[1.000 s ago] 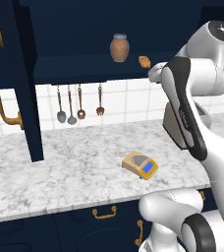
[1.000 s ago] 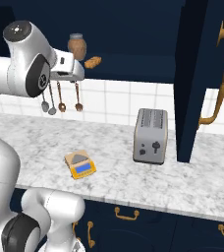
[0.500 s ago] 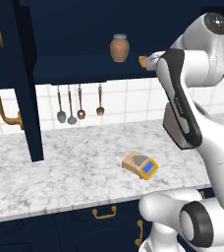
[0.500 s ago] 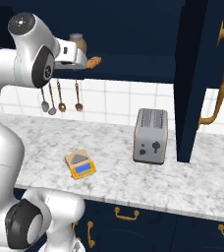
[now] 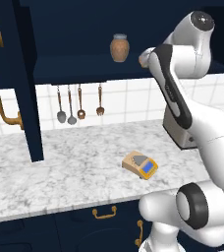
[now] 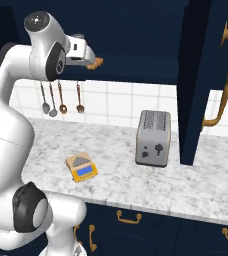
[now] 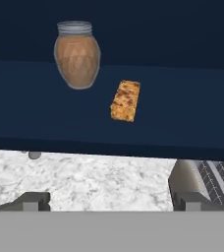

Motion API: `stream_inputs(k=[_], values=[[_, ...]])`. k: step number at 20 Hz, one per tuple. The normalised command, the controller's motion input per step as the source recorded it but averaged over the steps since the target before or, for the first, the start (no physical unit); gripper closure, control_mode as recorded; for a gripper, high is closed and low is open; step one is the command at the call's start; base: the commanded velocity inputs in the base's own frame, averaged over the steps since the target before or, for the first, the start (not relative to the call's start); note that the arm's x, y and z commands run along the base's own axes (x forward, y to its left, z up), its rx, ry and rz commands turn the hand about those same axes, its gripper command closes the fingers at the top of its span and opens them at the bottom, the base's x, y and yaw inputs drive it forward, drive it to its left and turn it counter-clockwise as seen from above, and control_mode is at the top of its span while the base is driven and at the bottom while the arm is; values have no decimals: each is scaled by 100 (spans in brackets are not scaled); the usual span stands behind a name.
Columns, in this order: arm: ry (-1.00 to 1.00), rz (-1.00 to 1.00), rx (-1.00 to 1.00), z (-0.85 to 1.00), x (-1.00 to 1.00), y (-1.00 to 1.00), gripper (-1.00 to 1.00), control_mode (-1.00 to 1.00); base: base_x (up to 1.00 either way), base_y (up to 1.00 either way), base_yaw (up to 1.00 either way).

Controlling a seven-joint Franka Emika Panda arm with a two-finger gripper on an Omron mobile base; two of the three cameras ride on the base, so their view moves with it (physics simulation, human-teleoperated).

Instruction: Pick the bar and place it on the digital scale for weighing, and close the cabinet.

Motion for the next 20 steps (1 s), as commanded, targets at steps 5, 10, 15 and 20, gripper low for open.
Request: stream_inputs(k=[5,10,15,20], values=[[0,0,0,-19,48,-8,-100,-100,0,0,0],[1,0,0,-11,62,-1,-100,-100,0,0,0],[0,0,0,-2,57,0,-100,-100,0,0,0],[2,0,0,-2,49,0,-100,-100,0,0,0]])
